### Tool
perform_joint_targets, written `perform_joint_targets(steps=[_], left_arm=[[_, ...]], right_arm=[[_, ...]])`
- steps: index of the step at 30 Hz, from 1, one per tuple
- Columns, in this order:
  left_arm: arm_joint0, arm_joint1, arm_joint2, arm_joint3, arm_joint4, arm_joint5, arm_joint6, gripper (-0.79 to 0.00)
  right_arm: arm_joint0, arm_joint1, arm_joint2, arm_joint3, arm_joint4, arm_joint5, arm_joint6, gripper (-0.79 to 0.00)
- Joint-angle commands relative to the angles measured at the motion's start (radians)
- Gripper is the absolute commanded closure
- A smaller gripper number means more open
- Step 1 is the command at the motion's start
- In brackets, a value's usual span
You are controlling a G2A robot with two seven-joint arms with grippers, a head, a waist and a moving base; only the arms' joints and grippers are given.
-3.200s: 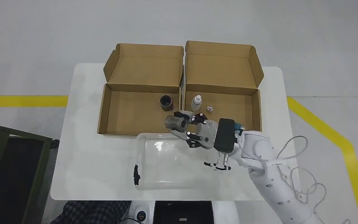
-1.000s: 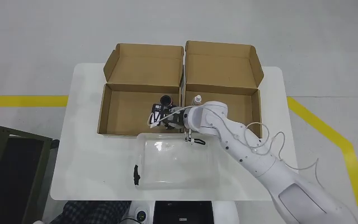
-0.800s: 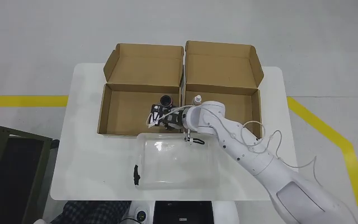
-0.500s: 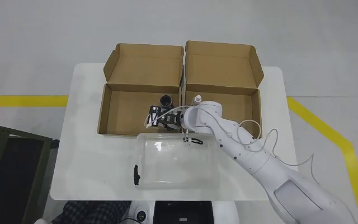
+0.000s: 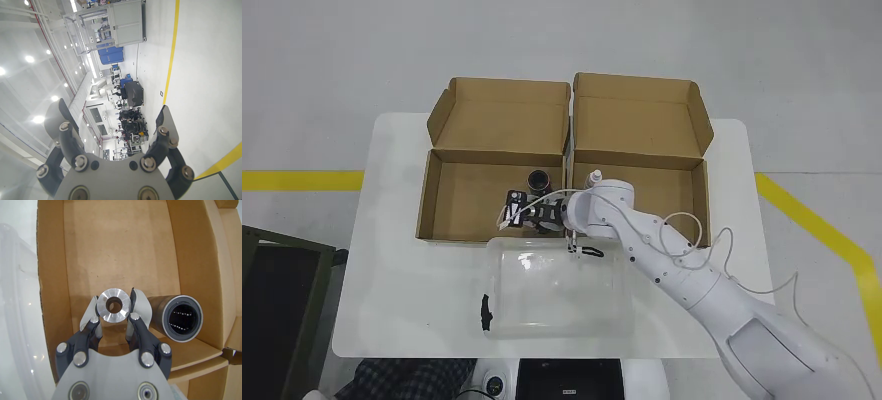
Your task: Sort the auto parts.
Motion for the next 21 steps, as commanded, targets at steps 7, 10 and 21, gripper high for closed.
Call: perform_joint_targets(steps=[7,10,21], left_arm=[[0.000,0.000,0.000,0.000,0.000,0.000,0.000,-0.785],[0.000,0.000,0.000,0.000,0.000,0.000,0.000,-0.785],[0.000,0.000,0.000,0.000,0.000,0.000,0.000,-0.785]], right_arm=[[-0.004,-0.005,0.007,-0.015,-0.002,-0.011,0.010,-0.314],[-0.009,-0.004,0.015,-0.030,0.001,-0.018,0.004,-0.314],[-0.048,0.015,0.090,-0.145,-0.004,-0.015,-0.012,-0.342]])
